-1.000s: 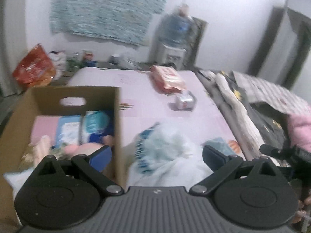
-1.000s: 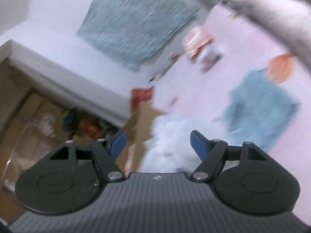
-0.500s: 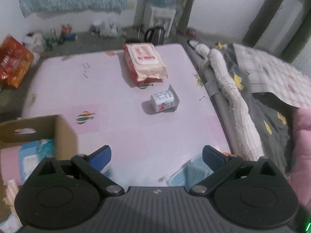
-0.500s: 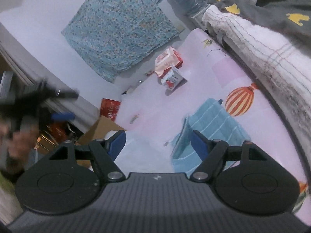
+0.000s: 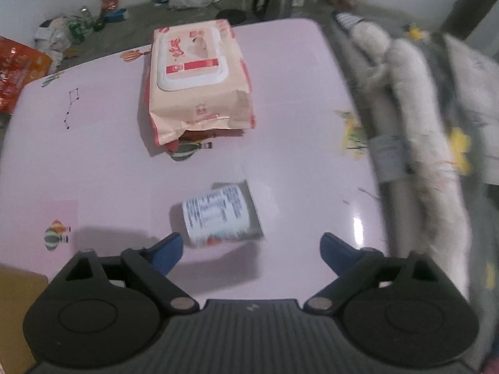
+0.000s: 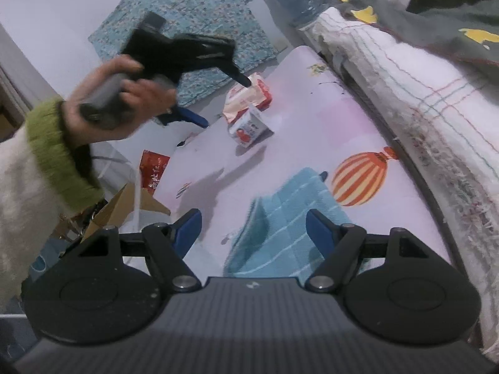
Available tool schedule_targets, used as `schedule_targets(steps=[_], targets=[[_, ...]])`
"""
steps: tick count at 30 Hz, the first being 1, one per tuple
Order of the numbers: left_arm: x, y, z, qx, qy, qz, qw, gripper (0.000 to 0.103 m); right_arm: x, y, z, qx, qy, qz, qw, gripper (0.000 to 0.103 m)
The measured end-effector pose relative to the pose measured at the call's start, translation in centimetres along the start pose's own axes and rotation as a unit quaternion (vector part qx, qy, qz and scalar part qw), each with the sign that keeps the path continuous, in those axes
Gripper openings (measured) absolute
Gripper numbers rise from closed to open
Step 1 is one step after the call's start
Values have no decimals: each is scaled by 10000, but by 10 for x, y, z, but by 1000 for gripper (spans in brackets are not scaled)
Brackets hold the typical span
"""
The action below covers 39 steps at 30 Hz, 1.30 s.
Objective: Organize soft objects
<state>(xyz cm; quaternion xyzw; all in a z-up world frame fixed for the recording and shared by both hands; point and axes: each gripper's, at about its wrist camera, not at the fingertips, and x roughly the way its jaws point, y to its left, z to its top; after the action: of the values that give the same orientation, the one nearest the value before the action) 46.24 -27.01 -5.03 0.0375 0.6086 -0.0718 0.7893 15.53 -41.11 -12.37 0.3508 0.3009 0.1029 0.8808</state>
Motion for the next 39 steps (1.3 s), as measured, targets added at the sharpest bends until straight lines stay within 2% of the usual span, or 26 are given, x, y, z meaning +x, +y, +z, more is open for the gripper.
schedule_targets(steps=[1, 2, 3, 4, 5, 7, 8, 9, 13, 15, 17, 23, 27, 33, 39], targets=[[8, -1, 3, -9, 49, 85, 10000, 84, 0, -2, 1, 18, -21, -6, 10000, 74], [13, 0, 5, -30, 96, 147, 9998, 72, 0, -5, 2, 31, -40, -8, 10000, 74], [17, 0, 7, -44, 109, 227, 9997, 72, -1, -7, 3, 39, -53, -7, 10000, 74], [15, -2, 7, -2, -39, 346, 9994, 71, 0, -8, 3, 51, -61, 1, 10000, 74], [13, -5, 8, 92, -166, 372, 9991, 60, 0, -10, 4, 72, -58, 13, 10000, 74], [12, -7, 9, 208, -243, 439, 9985, 49, 1, -12, 5, 89, -53, 31, 9999, 74], [11, -7, 8, 228, -288, 447, 9983, 38, 1, -12, 5, 84, -49, 39, 9999, 74], [9, -6, 8, 275, -320, 429, 9982, 34, 2, -12, 5, 82, -48, 45, 9999, 74], [4, -3, 6, 385, -396, 176, 9983, 23, 3, -9, 4, 82, -29, 84, 9999, 74], [-1, 2, 5, 383, -454, 10, 9982, 10, 4, -9, 3, 78, -11, 78, 9999, 74], [-4, 9, 5, 236, -423, -330, 9983, 1, 6, -8, 2, 92, 5, 74, 9999, 74], [-5, 38, 4, -196, -386, -822, 9957, 1, 4, -5, 2, 72, 7, 56, 10000, 75], [-4, 63, 6, -633, -341, -1149, 9908, 1, 2, -3, 3, 46, -14, 39, 10000, 75], [-9, 97, 9, -1122, -435, -1425, 9824, 1, 2, -4, 3, 82, -4, 20, 10000, 75], [-12, 116, 5, -1276, -495, -1419, 9804, 2, 2, -2, 3, 80, 6, 20, 10000, 76]])
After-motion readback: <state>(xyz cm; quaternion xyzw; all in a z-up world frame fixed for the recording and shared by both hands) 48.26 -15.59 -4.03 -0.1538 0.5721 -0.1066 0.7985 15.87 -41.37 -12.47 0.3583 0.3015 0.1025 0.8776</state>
